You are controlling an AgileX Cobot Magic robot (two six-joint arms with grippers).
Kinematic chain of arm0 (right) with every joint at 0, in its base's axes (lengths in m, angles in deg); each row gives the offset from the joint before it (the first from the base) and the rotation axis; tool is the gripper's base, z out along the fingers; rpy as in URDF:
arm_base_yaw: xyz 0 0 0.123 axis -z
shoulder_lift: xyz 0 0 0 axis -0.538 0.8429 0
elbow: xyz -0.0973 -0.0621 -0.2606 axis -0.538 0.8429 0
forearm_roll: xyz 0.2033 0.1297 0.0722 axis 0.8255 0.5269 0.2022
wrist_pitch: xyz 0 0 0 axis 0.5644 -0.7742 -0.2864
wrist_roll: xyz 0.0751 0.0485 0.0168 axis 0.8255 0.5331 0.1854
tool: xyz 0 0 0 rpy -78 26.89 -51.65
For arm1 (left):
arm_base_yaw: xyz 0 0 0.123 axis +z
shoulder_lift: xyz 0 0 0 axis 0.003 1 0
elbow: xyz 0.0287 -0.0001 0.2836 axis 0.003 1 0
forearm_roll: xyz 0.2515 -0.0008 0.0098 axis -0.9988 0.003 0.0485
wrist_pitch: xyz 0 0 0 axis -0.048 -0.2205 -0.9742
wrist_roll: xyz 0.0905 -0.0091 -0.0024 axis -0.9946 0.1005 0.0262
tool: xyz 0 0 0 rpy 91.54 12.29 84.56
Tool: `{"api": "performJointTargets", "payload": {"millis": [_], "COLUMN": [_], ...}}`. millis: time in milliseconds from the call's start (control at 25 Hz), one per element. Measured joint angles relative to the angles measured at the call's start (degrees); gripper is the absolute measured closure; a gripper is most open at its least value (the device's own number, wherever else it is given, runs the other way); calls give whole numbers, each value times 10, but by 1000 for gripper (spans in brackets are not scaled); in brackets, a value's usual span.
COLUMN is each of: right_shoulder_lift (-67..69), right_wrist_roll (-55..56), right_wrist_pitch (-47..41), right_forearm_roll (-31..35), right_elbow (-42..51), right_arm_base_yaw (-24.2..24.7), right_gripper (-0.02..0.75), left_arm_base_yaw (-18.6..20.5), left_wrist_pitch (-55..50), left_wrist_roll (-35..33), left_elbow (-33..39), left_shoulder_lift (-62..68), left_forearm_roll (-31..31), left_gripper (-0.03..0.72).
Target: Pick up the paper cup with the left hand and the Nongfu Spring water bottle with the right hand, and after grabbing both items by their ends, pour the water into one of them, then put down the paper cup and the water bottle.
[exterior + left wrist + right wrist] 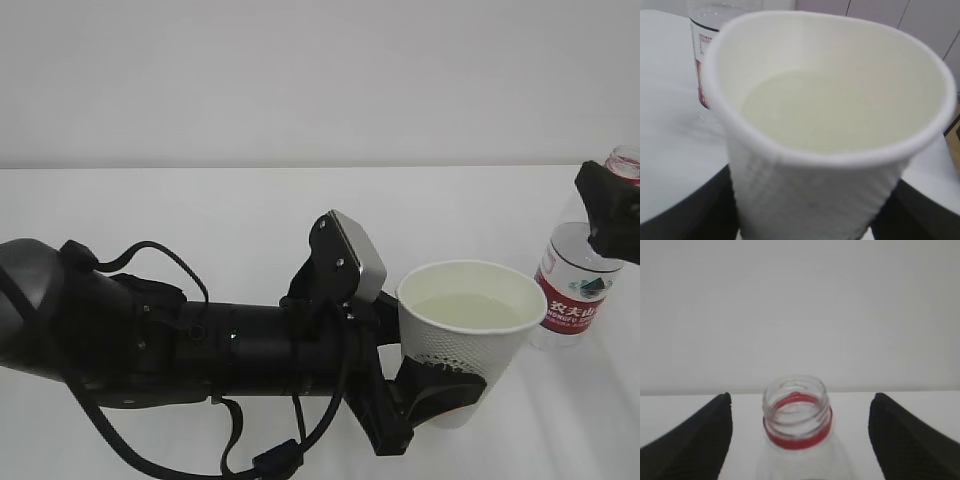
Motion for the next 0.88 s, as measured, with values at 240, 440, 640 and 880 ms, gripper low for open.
{"api": "performJointTargets", "payload": {"millis": [240, 440, 640, 880], "right_shoulder_lift": [-34, -80, -119, -160], "right_wrist_roll": [-22, -39, -48, -64], "right_wrist_pitch": [-81, -158, -231, -276], "right_forearm_roll": [0, 0, 0, 1], "right_elbow": [-49, -81, -93, -93], "right_arm_base_yaw": [0, 0, 0, 0], "right_gripper": [96, 97, 101, 111], "left_arm_base_yaw": [0, 0, 0, 0], "left_wrist_pitch": [0, 0, 0, 0], "left_wrist_roll": [0, 0, 0, 0], "left_elbow": [0, 0, 0, 0], "left_shoulder_lift": [0, 0, 0, 0], "left_forearm_roll": [0, 0, 1, 4], "left_gripper": [171, 171, 171, 171]}}
